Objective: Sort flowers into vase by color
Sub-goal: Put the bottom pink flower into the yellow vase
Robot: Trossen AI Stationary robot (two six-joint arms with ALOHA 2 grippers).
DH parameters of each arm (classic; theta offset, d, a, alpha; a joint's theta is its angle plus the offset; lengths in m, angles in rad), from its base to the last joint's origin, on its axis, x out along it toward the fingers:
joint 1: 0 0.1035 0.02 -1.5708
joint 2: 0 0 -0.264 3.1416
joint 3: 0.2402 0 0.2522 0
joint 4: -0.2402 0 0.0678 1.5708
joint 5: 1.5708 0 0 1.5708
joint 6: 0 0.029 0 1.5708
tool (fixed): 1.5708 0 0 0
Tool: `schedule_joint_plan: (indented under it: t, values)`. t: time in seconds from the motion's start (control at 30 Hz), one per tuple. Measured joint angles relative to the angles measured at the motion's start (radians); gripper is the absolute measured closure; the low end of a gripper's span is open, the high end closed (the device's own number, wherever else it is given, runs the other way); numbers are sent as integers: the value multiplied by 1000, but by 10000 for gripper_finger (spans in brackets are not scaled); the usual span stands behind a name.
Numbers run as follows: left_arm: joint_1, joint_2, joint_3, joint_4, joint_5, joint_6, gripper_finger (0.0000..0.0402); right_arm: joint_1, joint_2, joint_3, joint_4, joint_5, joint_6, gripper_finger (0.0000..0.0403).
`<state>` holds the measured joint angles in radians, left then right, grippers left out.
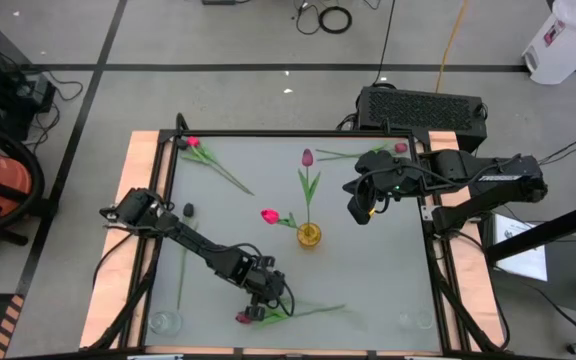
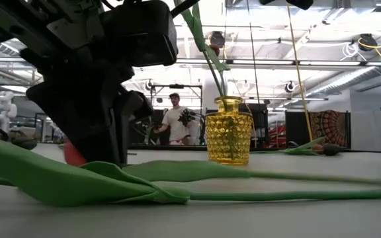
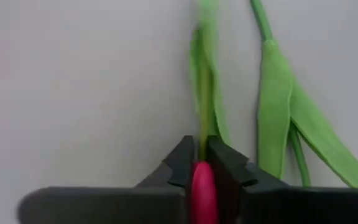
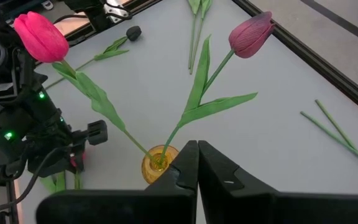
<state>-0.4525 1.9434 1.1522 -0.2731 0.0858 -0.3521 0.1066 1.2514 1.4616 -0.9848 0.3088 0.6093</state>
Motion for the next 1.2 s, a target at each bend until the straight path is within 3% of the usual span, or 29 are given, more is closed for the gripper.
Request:
schedule_joint_plan:
  t: [0.1, 0.5, 0.7, 1.2]
  values:
    - [0, 0, 0, -1, 15, -9, 390, 0, 0, 0, 0, 0, 0, 403]
    - [-1, 0, 2, -11, 2, -9, 390, 0, 0, 0, 0, 0, 0, 403]
    - [-1, -13, 39, -98, -47, 13, 391, 0, 0, 0, 0, 0, -5, 403]
    - [-1, -154, 69, -266, -142, 20, 391, 0, 0, 0, -2, 4, -49, 403]
